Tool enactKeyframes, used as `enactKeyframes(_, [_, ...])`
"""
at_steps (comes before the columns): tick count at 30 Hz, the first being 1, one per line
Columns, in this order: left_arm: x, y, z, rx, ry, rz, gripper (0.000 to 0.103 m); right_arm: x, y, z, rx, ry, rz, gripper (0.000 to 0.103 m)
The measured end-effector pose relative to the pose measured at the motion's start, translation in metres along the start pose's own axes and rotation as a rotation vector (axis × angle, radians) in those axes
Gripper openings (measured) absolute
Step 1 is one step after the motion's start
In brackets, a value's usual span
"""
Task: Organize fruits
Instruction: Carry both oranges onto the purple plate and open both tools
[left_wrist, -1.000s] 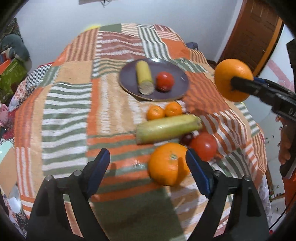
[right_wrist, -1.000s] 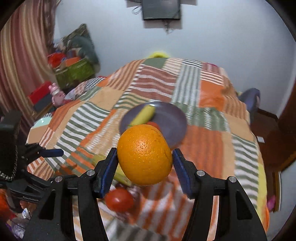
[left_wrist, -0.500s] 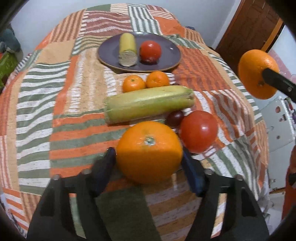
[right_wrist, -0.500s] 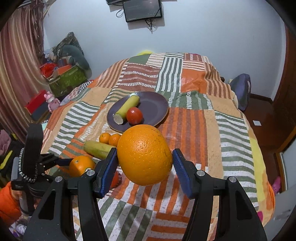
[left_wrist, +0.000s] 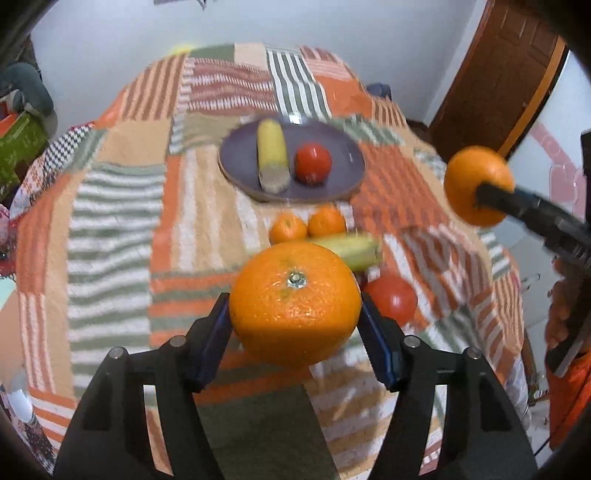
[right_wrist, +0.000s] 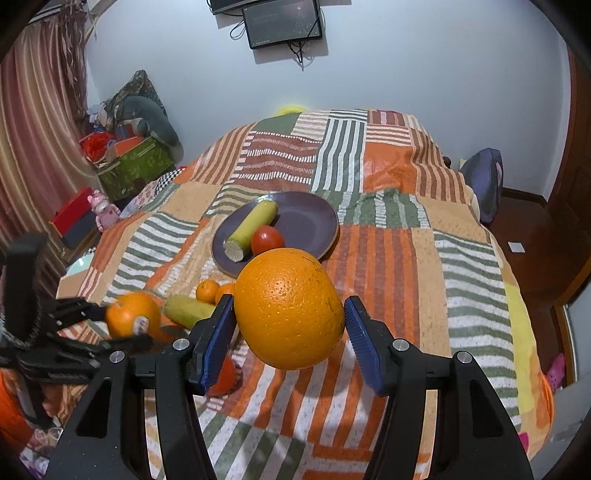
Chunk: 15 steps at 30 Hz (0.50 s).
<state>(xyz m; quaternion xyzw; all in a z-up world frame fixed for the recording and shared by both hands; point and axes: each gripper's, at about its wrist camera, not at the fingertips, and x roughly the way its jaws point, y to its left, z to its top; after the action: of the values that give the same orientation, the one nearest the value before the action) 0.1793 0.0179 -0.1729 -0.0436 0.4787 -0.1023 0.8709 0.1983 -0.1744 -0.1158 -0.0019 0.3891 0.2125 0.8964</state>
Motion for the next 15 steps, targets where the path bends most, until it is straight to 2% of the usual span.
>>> enactKeyframes(6, [-0.008, 0.018, 0.041, -0.017, -0.066, 0.036, 0.066, 0.012, -0.002, 0.017, -0.005, -0.018, -0.001, 0.056])
enactKeyframes(15, [0.026, 0.031, 0.094, -0.014, -0.063, 0.066, 0.066, 0.040, -0.005, 0.046, -0.011, -0.021, 0.001, 0.056])
